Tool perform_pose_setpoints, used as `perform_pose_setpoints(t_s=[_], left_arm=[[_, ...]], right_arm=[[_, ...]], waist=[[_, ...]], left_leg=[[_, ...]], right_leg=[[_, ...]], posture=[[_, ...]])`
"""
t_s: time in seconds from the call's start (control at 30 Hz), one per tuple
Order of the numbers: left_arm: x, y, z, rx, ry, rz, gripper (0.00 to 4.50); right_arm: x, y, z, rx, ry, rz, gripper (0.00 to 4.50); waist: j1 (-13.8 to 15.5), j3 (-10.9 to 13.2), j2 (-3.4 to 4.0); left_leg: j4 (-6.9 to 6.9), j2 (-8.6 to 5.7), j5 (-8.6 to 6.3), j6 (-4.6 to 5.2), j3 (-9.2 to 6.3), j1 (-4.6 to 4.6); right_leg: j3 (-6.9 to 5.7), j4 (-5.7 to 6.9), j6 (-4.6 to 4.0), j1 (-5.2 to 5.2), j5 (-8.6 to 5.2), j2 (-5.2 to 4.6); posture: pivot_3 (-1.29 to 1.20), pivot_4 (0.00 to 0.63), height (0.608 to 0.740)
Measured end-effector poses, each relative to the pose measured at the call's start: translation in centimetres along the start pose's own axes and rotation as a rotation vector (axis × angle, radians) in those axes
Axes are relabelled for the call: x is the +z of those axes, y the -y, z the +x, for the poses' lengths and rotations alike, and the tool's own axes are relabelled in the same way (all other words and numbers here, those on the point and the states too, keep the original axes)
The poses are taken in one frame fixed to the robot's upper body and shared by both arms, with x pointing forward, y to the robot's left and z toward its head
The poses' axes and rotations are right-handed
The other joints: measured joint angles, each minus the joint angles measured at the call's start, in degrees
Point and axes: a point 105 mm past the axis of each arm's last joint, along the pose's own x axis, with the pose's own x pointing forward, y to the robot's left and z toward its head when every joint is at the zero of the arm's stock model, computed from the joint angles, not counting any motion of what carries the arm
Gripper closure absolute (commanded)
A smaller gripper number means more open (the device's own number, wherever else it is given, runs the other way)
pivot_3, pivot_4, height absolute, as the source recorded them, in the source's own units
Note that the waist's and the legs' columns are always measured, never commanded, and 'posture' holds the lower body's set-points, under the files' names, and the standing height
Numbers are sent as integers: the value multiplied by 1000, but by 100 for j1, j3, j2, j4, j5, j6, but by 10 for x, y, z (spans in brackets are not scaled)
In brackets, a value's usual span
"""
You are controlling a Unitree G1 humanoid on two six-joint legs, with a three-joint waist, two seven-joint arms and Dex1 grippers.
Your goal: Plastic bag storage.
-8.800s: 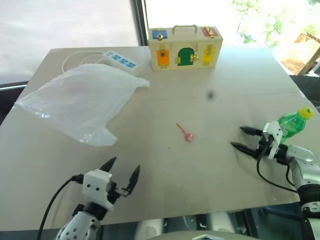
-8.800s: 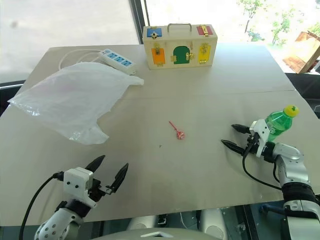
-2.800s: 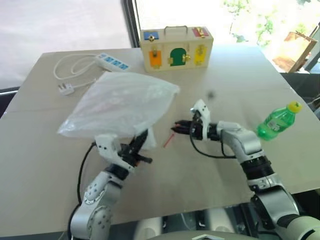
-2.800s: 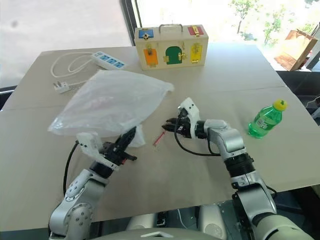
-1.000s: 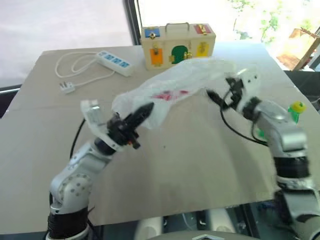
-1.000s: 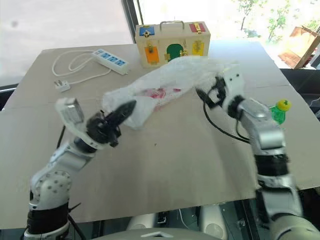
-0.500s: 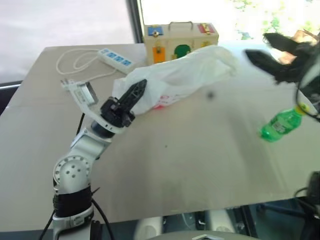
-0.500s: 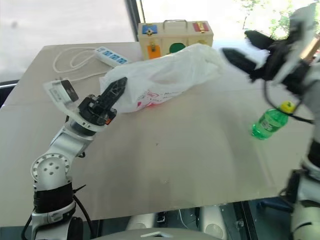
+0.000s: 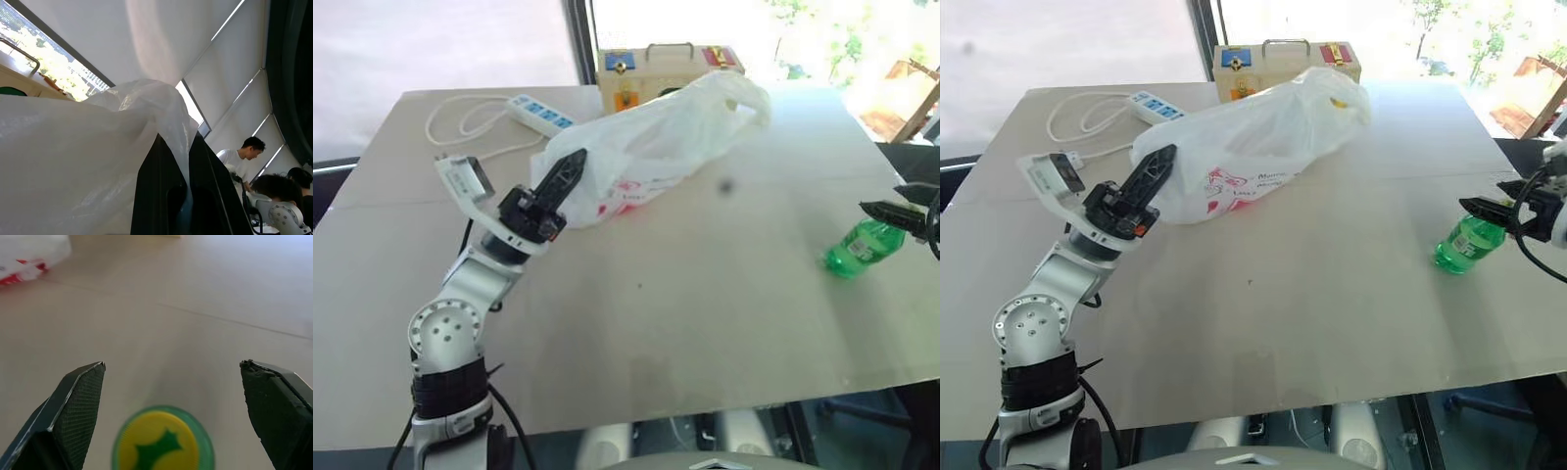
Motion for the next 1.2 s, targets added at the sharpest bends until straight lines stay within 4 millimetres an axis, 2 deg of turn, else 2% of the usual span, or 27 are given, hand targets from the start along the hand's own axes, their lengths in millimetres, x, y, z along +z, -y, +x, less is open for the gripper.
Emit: perform_pose_setpoints(t_s=[0.3,0.43,0.57,0.6,0.7,0.73,0.8,0.93,1.03,1.2], left_arm=[[-2,-1,-2,7,1,-7,4500],[-4,-3,-5,22,-1,-15,4500],[-4,-3,-5,23,0,-15,4500],[-4,-3,-5,23,0,-15,4500],[-4,-3,-5,23,-1,-14,4500],[-4,-3,-5,23,-1,-14,4500],[-4,-3,-5,24,-1,-13,4500],[-5,-4,-5,31,-6,-4,4500],[-5,-4,-6,33,-6,-1,4500],[-6,-4,-5,30,-7,-4,4500]], right_arm=[[-15,-3,3,32,-39,120,35],[-50,-13,2,78,-143,261,35],[-56,-17,0,92,-166,260,35],[-56,-17,1,86,-164,260,35],[-55,-17,3,81,-156,263,713],[-54,-17,4,79,-152,264,1222],[-53,-18,6,81,-142,267,1698],[-53,-18,9,75,-134,267,1733],[-50,-29,19,117,-91,277,1762],[-7,-70,46,294,49,254,1762]], waist=[[4,0,0],[5,0,-1],[-1,-1,0],[-7,-1,0],[-7,-1,0],[-7,0,0],[-3,0,0],[-2,-1,-1],[-31,0,0],[-79,4,6]], left_leg=[[3,-1,8,-13,0,-4],[8,-3,2,-4,-4,-4],[9,-1,1,-1,-4,-1],[9,-1,1,-1,-2,0],[9,-1,1,-1,-3,-1],[9,-1,1,-2,-3,-1],[9,-1,2,-3,-3,-2],[9,-1,3,-5,-3,-2],[11,1,2,-4,2,2],[11,4,3,-5,0,1]], right_leg=[[1,-4,3,1,1,0],[-1,-3,3,5,2,-2],[-1,0,3,5,2,0],[1,0,4,5,2,1],[1,0,4,5,2,2],[0,0,4,5,2,2],[0,0,4,5,2,2],[1,-1,4,5,2,2],[8,3,6,4,4,6],[11,16,6,-2,3,10]], posture=[[0,150,740],[0,150,740],[0,150,740],[0,150,740],[0,150,740],[0,150,740],[0,150,740],[0,150,740],[0,150,740],[0,150,740]])
